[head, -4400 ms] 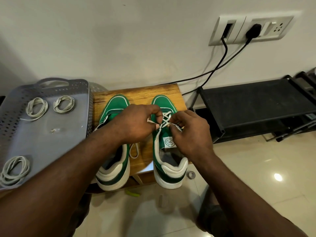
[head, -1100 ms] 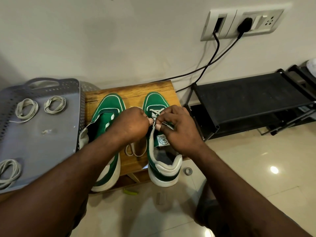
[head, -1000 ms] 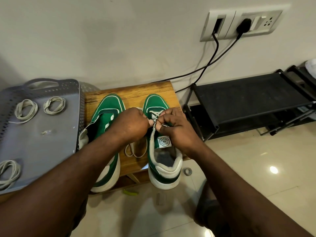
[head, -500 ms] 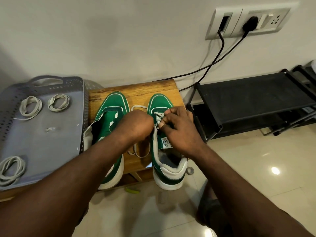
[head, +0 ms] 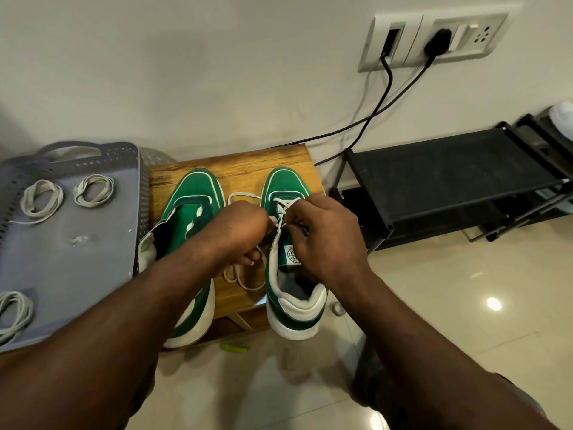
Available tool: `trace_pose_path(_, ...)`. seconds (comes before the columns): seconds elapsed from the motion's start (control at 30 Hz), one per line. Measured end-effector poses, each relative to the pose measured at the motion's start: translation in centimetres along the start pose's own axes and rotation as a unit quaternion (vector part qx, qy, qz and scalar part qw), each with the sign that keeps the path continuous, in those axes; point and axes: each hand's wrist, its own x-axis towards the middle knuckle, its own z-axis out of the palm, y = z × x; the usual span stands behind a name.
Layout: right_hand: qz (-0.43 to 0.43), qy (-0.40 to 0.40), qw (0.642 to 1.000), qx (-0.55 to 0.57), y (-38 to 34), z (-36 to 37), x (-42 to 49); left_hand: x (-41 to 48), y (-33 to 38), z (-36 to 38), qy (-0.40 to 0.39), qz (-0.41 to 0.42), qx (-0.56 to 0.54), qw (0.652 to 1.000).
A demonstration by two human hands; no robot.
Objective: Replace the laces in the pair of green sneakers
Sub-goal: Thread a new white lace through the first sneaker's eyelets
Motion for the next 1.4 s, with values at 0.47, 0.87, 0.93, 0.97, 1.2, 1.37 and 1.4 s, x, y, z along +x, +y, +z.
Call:
trace_pose_path(0.47,0.066,-0.050,0.996,-0.030,-0.20,-0.11,0.66,-0.02,-0.24,-0.09,0.079,0.112,0.016,0.990)
trace_pose_path(0.87,0.106,-0.007,0.994,-0.033,-0.12,-0.51,0.35,-0.19,0.14,-0.02,0.074,0.072,-0.019,0.995)
trace_pose_path(0.93,0.092,0.004,0.995,-0.039,-0.04,-0.43,0.34,-0.21,0.14,0.03,0.051,0.070,-0.012,0.996)
trace_pose_path(0.97,0.085,0.008,0.995,-0.043,-0.01,-0.44,0.31,-0.29,0.13,0.08,0.037,0.071,-0.012,0.997)
trace_pose_path(1.2,0.059,-0.007,0.996,-0.072,0.19,-0.21,0.43,-0.29,-0.17,0.18,0.016,0.085,-0.029,0.996)
trace_pose_path(1.37,0.000,-0.018,0.997,-0.071,0.33,-0.13,0.41,0.30,-0.08,0.07,0.032,0.057,-0.067,0.996)
trace_pose_path(1.4,-0.009,-0.020,0.997,-0.069,0.43,-0.13,0.41,0.29,-0.08,0.08,0.034,0.052,-0.073,0.995)
